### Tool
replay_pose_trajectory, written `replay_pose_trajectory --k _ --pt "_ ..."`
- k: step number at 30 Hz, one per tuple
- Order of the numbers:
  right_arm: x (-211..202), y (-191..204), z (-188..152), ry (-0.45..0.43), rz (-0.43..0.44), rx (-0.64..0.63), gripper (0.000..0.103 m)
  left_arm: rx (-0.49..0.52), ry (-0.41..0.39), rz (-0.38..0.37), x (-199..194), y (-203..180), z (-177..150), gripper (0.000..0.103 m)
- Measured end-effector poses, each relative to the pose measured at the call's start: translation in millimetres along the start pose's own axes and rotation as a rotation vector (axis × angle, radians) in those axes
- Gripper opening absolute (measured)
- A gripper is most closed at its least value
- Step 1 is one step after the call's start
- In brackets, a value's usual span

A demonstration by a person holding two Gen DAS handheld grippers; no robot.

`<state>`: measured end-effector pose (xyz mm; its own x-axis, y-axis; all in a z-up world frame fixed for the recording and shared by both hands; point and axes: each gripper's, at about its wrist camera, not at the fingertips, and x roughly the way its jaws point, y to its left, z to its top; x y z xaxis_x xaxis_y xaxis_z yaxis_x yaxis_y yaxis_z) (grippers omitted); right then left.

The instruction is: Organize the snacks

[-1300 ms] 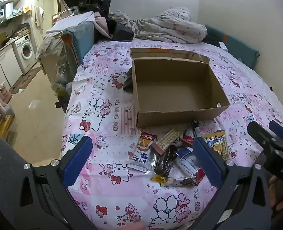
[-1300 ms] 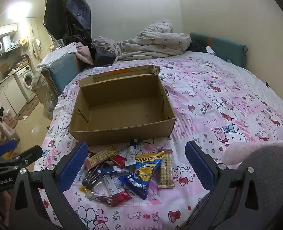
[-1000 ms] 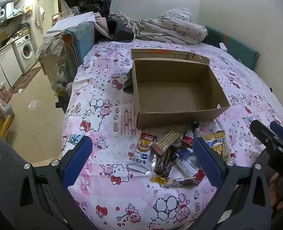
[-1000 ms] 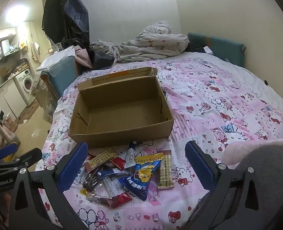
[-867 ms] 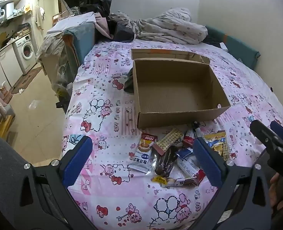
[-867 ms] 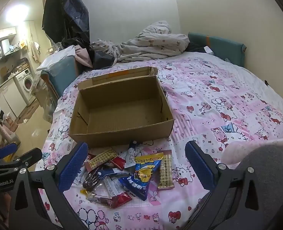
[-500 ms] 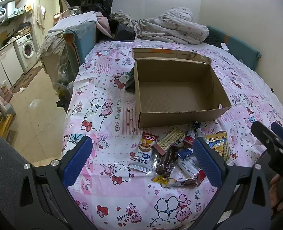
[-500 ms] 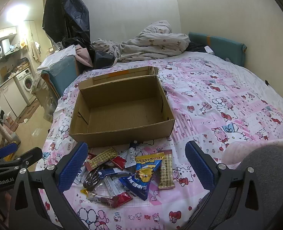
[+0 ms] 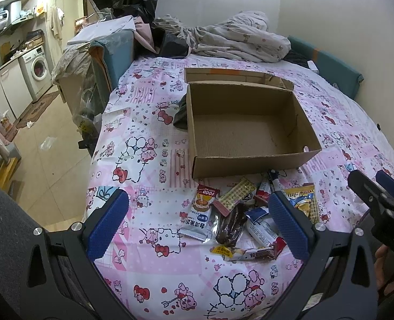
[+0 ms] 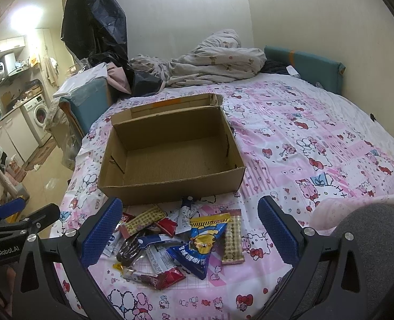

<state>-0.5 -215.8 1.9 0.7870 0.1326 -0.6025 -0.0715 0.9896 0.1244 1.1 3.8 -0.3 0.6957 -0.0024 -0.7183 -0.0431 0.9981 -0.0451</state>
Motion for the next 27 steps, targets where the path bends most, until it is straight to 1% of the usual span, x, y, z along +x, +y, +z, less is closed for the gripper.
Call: replay_pose_trajectory --k 16,23,27 --pt "0.4 0.2 -0.6 -0.001 0.002 0.001 0.103 -0.006 -0.003 0.004 0.1 -0.6 1.5 0.103" --pt "-0.4 -2.7 0.2 -0.001 0.004 0.022 0.103 -0.011 0.0 -0.001 1.0 -0.9 0.9 0.103" --pt "1.3 -2.2 0.0 0.009 0.008 0.02 0.103 -0.007 0.002 -0.002 2.5 -0.5 0.3 0.103"
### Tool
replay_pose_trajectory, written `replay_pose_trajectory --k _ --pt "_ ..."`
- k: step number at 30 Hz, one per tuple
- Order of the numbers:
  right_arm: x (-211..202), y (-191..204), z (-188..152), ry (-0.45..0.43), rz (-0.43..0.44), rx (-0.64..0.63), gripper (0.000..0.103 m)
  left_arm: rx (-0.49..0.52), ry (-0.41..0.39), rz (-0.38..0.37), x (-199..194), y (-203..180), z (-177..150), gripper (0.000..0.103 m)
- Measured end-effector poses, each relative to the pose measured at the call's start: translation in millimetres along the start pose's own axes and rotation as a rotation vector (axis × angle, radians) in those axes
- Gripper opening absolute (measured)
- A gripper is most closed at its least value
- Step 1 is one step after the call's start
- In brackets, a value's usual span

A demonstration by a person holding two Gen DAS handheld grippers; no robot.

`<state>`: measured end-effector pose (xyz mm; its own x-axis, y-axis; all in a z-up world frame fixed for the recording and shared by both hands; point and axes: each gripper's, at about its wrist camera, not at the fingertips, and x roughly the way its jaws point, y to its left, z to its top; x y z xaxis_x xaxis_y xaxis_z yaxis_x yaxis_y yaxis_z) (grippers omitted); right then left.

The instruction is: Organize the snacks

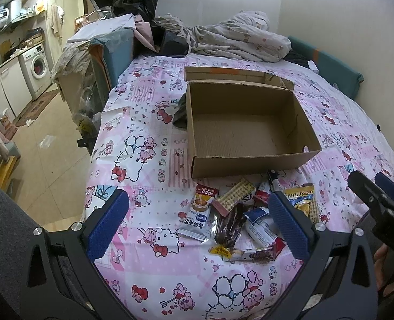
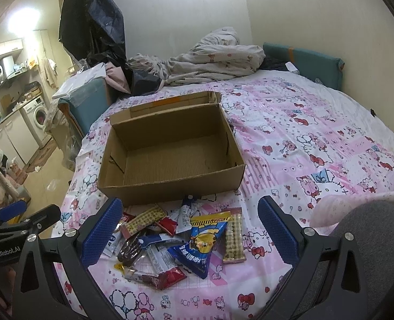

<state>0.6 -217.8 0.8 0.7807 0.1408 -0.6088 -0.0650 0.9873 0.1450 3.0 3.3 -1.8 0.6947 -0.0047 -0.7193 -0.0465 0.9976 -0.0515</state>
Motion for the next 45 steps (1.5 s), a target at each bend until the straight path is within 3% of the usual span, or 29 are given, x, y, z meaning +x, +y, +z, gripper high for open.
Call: replay_pose_trajectory --k 29,37,40,45 --pt "0 1 1 0.009 0.003 -0.002 0.103 0.006 0.011 -0.001 2 1 -1 0.103" --pt "15 -13 25 0.065 0.007 0.033 0.103 0.068 0.033 -0.031 11 -17 33 0.103" --pt "21 -20 39 0.089 0.031 0.062 0.103 0.086 0.063 -0.028 24 -19 45 0.103" --pt "45 -33 56 0.182 0.088 0.087 0.103 0.079 0.2 -0.022 61 -15 58 0.103"
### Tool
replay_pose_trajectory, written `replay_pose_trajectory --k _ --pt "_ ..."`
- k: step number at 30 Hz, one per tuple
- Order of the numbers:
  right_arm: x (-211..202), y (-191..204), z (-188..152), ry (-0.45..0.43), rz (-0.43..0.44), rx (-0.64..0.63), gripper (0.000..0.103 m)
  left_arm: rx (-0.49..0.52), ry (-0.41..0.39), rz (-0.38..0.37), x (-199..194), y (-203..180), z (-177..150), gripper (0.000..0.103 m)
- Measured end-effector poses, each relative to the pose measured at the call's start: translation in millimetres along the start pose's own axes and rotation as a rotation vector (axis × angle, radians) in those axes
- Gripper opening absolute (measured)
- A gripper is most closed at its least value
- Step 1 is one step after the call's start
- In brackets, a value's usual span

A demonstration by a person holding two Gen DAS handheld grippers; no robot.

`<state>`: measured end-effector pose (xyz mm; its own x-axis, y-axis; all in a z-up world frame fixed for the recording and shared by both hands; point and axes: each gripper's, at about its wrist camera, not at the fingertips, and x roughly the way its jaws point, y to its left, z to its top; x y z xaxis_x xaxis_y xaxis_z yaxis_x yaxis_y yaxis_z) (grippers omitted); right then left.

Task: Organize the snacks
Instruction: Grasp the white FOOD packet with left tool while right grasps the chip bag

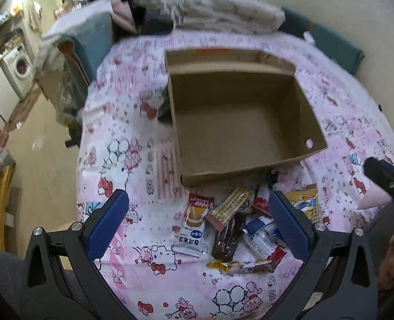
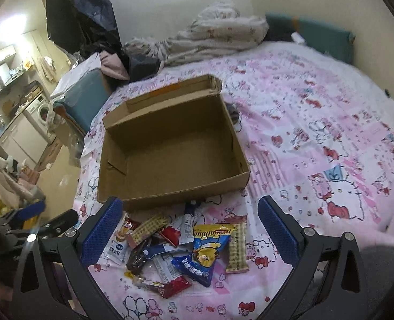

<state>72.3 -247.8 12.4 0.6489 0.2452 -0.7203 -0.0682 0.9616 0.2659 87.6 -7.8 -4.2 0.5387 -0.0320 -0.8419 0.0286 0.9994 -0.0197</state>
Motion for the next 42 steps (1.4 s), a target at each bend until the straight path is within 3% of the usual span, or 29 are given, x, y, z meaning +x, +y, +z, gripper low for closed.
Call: replay_pose_trajectory --k 4,7,12,16,20,27,29,31,38,42 --pt "24 -16 4 0.082 0.006 0.021 0.103 0.007 0.078 0.032 26 8 9 0.103" --pt "47 -36 0 0.164 0.015 0.109 0.103 -0.012 0.145 0.014 45 15 9 0.103" --pt "73 -65 -14 0.263 0.01 0.247 0.103 -0.094 0.237 0.012 75 38 6 0.102" --pt "84 -73 -17 0.29 0.021 0.307 0.103 -0.176 0.316 -0.001 100 55 0 0.094" --pt "93 -74 -15 0.301 0.021 0.315 0.103 -0.154 0.403 -0.009 125 49 -10 0.085" --pt "103 -77 -17 0.331 0.026 0.326 0.103 0.024 0.556 -0.011 156 13 -43 0.063" --pt "102 -80 -17 0.329 0.028 0.335 0.103 0.042 0.563 -0.006 158 8 -47 0.041" --pt "101 -80 -17 0.329 0.028 0.347 0.103 0.06 0.571 -0.007 159 4 -51 0.03" --pt "105 -85 -19 0.376 0.054 0.369 0.102 -0.048 0.598 -0.02 141 16 -66 0.027" --pt "114 -76 -31 0.5 0.094 0.367 0.083 -0.126 0.549 -0.028 116 31 -68 0.027"
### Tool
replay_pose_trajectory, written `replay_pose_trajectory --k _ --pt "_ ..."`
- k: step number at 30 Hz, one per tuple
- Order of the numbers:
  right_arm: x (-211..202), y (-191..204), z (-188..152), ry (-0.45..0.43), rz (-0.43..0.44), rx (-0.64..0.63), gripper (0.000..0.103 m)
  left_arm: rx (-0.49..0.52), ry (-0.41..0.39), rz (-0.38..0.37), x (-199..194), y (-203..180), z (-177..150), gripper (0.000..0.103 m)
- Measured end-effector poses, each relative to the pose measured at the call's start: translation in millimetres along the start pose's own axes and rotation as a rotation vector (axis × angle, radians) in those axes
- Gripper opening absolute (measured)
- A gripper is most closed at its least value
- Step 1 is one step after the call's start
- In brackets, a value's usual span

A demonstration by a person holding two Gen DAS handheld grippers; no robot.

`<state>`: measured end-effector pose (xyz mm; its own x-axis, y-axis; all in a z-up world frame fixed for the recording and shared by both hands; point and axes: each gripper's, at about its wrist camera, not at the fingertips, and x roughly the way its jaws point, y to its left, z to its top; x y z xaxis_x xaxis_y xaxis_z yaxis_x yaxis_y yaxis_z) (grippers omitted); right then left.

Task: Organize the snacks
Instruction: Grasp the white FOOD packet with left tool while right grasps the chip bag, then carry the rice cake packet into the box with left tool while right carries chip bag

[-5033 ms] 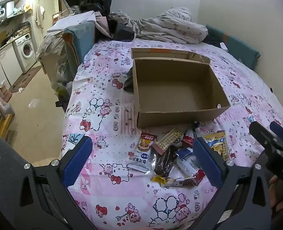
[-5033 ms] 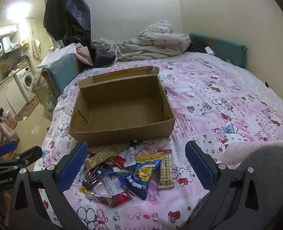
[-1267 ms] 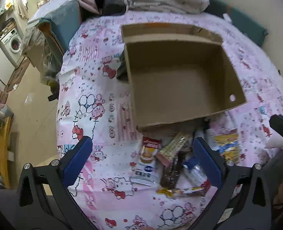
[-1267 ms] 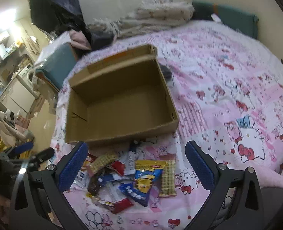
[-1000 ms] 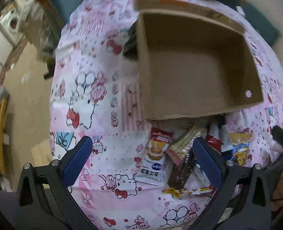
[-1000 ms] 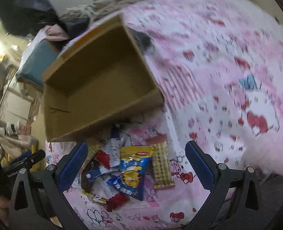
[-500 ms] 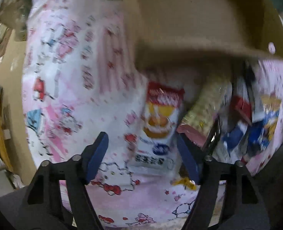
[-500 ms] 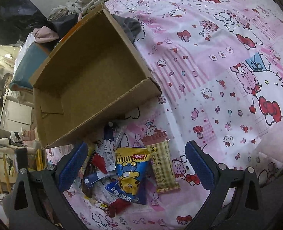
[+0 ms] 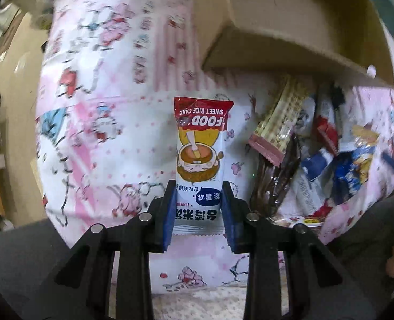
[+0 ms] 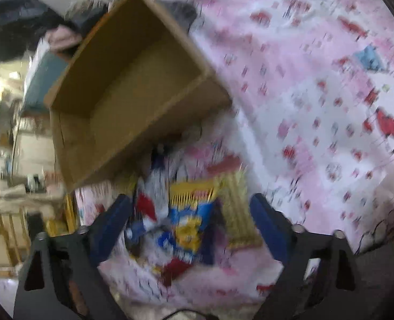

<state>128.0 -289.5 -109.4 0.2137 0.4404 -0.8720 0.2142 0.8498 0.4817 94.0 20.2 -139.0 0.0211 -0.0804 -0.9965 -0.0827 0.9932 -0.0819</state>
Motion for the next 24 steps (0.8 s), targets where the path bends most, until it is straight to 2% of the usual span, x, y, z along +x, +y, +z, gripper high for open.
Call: replay_pose_trajectory --k 1,4,9,12,16,24 --pt "4 1 -3 0.023 0.001 -0.001 0.076 -0.023 -0.018 -0.01 -6 4 -3 0.027" --pt "21 5 -10 0.107 -0.003 -0.007 0.066 -0.051 -0.051 -0.021 -16 14 -7 0.027" --pt "46 15 -16 0.173 -0.088 -0.053 0.062 -0.046 -0.081 -0.045 -33 7 -12 0.027" --pt "57 16 -17 0.196 -0.117 -0.058 0.047 -0.026 -0.088 -0.047 -38 5 -12 0.027" --pt "51 25 -19 0.164 -0.147 -0.079 0.032 -0.007 -0.095 -0.056 -42 -2 2 0.027" --pt "-3 31 -25 0.037 -0.093 -0.078 0.029 0.03 -0.102 -0.04 -38 -14 4 0.027"
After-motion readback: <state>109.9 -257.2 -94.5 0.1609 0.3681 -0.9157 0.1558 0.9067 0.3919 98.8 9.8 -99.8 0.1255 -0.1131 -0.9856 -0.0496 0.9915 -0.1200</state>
